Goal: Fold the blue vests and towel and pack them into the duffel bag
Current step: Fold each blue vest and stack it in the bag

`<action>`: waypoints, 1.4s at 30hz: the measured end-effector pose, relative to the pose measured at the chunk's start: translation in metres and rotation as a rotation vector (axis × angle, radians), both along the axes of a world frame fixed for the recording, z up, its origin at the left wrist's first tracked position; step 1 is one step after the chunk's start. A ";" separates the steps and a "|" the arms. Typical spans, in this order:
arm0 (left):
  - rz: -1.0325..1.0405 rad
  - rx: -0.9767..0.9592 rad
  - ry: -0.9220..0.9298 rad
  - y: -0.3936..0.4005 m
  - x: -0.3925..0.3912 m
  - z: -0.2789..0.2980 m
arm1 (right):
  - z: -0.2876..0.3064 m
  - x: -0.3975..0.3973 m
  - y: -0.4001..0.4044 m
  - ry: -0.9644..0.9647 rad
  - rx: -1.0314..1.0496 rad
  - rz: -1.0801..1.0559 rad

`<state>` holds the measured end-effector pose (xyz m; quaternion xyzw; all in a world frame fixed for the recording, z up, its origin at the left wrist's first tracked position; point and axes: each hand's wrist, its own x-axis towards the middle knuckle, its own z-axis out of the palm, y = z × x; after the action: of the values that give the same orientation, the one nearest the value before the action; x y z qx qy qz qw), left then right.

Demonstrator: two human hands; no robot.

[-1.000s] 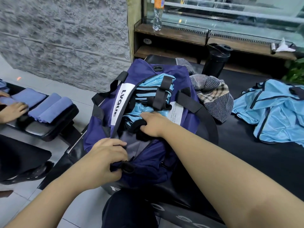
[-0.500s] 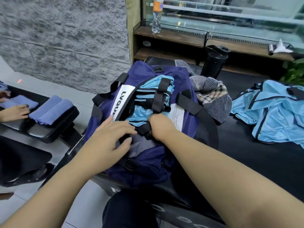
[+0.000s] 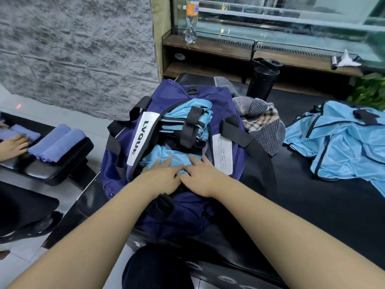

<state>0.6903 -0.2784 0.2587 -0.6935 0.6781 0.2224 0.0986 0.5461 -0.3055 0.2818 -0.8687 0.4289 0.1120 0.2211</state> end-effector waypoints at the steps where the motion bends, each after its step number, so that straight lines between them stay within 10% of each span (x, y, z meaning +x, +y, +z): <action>1: 0.007 0.042 -0.021 0.001 -0.003 0.002 | -0.001 -0.002 -0.001 0.030 -0.010 0.001; 17: 0.095 0.149 0.116 -0.003 -0.014 -0.006 | 0.003 -0.037 0.011 0.003 -0.266 0.009; 22: 0.371 -0.308 0.395 -0.006 -0.022 0.021 | -0.001 -0.054 0.009 -0.159 -0.409 -0.037; 29: 1.093 -0.481 1.467 -0.037 -0.048 0.044 | 0.001 -0.062 0.013 -0.085 -0.192 -0.028; 42: 1.136 -0.535 1.301 -0.092 -0.061 0.015 | -0.011 -0.066 -0.001 -0.154 -0.135 -0.017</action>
<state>0.6296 -0.3708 0.2741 -0.6609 0.1843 0.4208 -0.5935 0.4801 -0.3069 0.2707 -0.8841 0.4243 0.0140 0.1954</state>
